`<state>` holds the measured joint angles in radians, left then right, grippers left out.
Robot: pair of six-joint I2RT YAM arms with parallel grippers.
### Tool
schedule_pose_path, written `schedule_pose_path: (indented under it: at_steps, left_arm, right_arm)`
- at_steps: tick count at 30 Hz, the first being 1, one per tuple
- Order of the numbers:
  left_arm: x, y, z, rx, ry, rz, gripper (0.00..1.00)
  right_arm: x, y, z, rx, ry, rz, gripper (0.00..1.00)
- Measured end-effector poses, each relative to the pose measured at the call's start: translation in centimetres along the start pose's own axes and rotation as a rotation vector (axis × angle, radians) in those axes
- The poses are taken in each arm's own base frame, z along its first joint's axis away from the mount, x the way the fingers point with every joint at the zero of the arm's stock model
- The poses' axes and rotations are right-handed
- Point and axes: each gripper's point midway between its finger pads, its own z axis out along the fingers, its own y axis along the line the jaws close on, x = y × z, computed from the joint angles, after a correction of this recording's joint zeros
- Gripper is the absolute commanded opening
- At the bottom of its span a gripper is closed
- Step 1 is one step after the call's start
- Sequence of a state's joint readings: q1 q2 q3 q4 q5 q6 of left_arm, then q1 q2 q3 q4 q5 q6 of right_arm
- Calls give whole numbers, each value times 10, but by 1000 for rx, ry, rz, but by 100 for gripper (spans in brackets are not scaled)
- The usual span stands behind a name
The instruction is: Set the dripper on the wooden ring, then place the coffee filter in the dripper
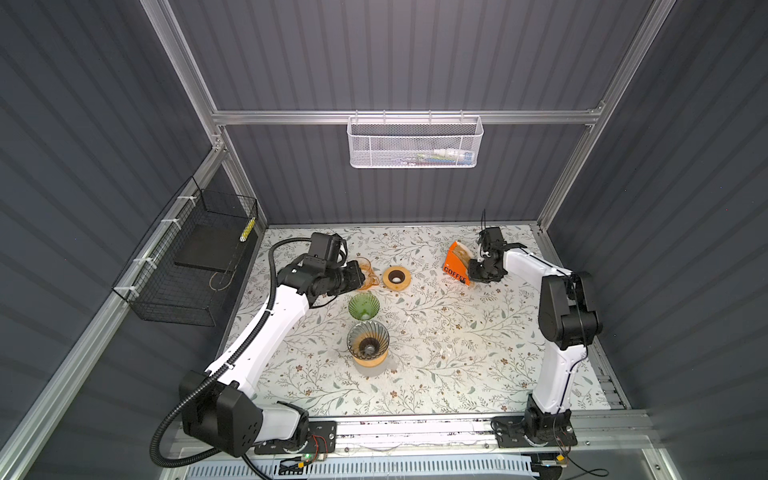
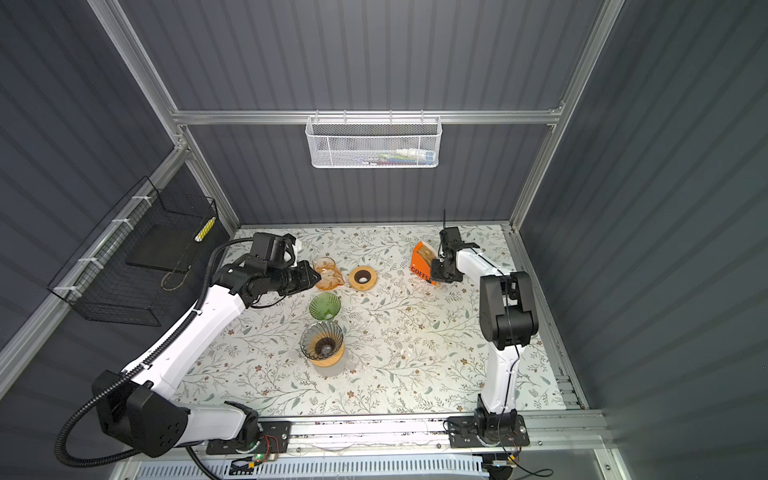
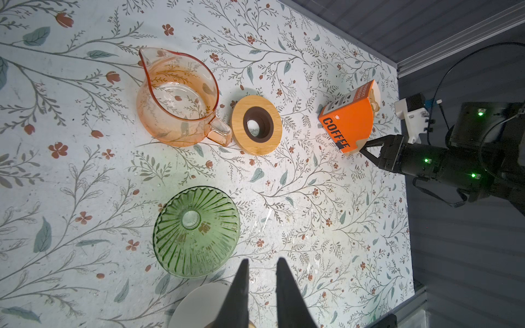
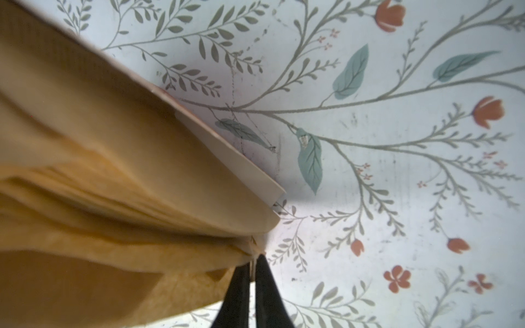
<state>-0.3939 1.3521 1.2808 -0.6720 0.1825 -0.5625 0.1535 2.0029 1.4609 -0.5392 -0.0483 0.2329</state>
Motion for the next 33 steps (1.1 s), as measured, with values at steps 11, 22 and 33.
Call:
schedule_pose_path:
  at_steps: [11, 22, 33]
  left_arm:
    - [-2, -3, -7, 10, -17, 5, 19]
    - [2, -1, -7, 8, -12, 3, 19]
    - [2, -1, -8, 11, -16, -2, 20]
  right_arm:
    - [6, -1, 0, 1, 11, 2, 0]
    - [25, -2, -25, -3, 0, 3, 0]
    - [41, -4, -26, -6, 25, 9, 0]
